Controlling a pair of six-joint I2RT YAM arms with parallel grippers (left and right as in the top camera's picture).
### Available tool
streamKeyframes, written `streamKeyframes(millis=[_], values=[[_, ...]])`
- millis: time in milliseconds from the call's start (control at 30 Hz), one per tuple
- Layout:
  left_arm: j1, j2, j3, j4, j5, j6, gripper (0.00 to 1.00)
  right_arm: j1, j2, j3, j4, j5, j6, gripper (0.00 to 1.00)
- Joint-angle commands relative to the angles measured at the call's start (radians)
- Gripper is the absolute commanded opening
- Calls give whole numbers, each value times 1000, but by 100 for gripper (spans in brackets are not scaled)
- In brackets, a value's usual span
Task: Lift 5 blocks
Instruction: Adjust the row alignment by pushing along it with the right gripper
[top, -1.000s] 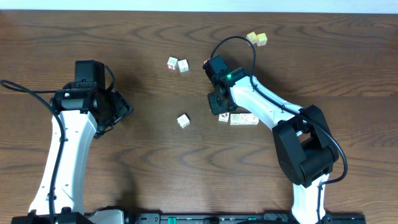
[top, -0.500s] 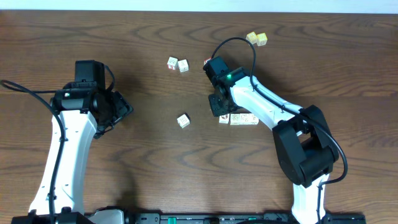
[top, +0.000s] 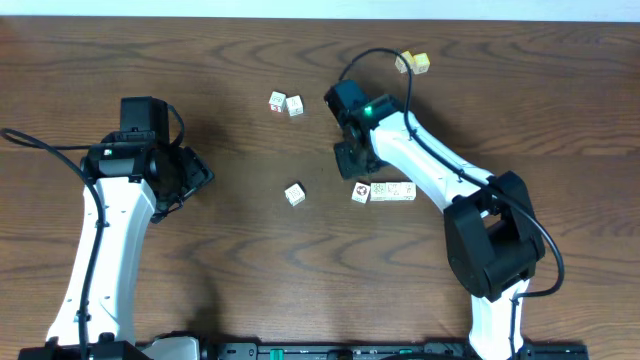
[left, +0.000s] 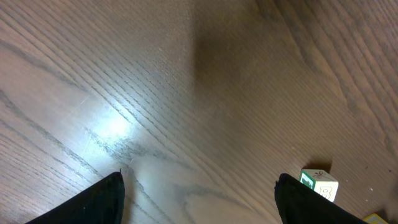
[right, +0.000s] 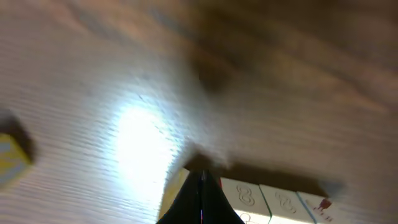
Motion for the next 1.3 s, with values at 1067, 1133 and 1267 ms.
streamKeyframes(millis=[1067, 1133, 1267], values=[[4, -10, 18, -3, -5, 6, 78, 72, -23, -130, 3, -86, -23, 1], [4, -10, 18, -3, -5, 6, 78, 71, -23, -130, 2, -86, -23, 1], [4, -10, 18, -3, -5, 6, 78, 71, -23, -130, -4, -79, -23, 1]])
